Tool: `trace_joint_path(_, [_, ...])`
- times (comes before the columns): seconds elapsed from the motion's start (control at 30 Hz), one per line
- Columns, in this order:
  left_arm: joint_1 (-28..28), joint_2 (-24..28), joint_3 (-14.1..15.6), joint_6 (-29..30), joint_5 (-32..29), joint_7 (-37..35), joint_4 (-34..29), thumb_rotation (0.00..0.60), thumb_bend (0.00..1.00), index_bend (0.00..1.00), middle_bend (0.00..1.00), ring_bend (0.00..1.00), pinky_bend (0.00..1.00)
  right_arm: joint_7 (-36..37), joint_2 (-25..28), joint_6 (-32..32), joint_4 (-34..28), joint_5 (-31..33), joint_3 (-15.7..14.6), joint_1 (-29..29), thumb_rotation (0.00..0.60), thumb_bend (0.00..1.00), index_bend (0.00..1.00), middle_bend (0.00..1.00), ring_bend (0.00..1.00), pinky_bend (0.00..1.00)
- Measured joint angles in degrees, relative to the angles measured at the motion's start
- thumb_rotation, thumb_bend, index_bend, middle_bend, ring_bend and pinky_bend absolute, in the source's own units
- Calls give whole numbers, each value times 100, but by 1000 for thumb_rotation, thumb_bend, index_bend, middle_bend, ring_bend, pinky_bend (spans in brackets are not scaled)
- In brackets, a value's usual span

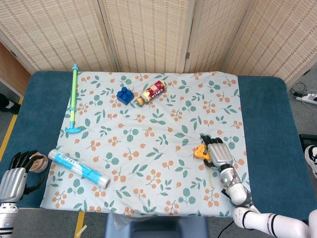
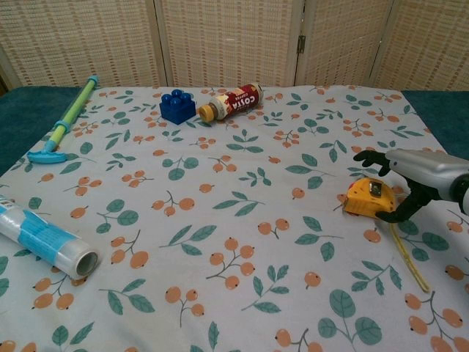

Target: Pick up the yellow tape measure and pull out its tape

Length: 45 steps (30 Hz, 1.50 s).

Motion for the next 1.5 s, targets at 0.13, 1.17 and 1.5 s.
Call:
trace_joint_path(0.13, [-27,6,1,-74,-2,-61,-10,600,419,272,153,115,0,-19,-19,-33,45,99,-16,57,600,358,94,200,206,114])
trace_joint_path(1.17, [-1064,-212,-558,-584,441,147,-740,600,391,192,144,104,0,1736,81,146,-796,-736,264,111,600,407,490,455,388,178])
trace_joint_path(1.5, [-1859,-744,-995,-1242,50,879,-1131,600,356,105,121,99,0,3417,-803,251,-416,-1813,555,389,600,406,490,453,387,221])
